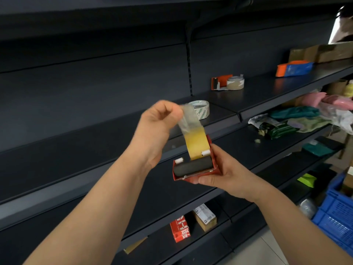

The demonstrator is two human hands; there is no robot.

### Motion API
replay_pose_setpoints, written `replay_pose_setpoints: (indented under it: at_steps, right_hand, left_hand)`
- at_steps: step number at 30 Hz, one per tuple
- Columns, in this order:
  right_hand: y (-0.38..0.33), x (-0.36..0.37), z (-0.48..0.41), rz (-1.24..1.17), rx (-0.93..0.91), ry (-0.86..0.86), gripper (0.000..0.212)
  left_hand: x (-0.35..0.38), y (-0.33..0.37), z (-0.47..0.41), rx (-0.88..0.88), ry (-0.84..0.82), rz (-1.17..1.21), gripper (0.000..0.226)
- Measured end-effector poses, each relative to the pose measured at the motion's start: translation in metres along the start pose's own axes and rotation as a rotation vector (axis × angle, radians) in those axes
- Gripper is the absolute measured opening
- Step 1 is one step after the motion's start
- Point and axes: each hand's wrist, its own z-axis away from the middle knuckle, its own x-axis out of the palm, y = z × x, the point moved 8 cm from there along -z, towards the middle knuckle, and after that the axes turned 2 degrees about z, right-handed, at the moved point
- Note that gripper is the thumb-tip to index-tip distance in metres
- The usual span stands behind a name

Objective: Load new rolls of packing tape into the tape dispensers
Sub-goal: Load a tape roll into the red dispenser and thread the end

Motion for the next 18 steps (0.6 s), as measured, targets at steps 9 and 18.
replay_pose_setpoints:
  at_steps: [9,18]
  right_hand:
    - [0.006,-0.022,-0.01,0.021,-0.058,0.253,0.062]
    - [-0.004,-0.02,-0.013,0.046,-0.103,0.263,0.067]
  left_hand:
    - [0.002,0.019,0.023,0.12,-0.258,-0.057,0.017]
    - [-0.013,0.013,0.025,0.141,-0.436,-0.038,0.008]
